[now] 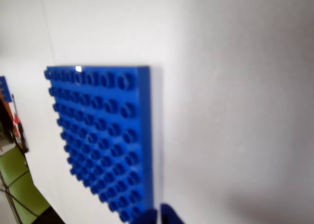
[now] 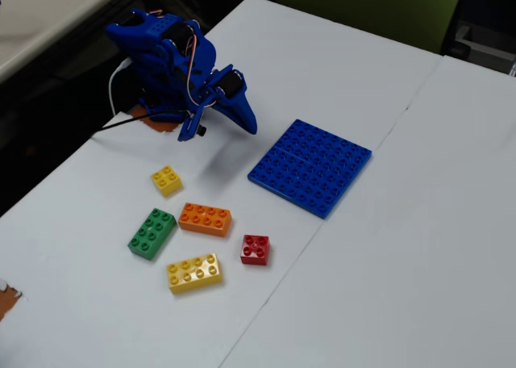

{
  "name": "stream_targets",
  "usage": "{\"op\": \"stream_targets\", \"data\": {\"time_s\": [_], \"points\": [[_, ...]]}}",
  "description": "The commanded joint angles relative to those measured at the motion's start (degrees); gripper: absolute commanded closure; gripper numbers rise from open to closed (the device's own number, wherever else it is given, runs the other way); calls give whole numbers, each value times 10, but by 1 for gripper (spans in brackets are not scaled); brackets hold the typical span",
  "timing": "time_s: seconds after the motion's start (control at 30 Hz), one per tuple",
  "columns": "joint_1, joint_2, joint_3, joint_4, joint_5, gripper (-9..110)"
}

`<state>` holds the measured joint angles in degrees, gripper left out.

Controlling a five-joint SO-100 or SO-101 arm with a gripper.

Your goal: Pick up the 2x2 yellow block and go up the 8x8 blue block.

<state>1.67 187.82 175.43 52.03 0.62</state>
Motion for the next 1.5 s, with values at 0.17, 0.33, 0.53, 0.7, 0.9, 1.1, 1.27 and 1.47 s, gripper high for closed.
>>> {"op": "stream_targets", "data": {"time_s": [0.17, 0.33, 0.53, 0.7, 0.9, 1.1, 1.27, 1.47], "points": [[-5, 24, 4, -11, -4, 101], [-5, 24, 4, -11, -4, 101], [-5, 24, 4, -11, -4, 101], [-5, 24, 4, -11, -4, 101], [-5, 24, 4, -11, -4, 101], [-4, 25, 4, -11, -4, 101], [-3, 25, 4, -11, -4, 101], [-13, 25, 4, -9, -38, 99]]}}
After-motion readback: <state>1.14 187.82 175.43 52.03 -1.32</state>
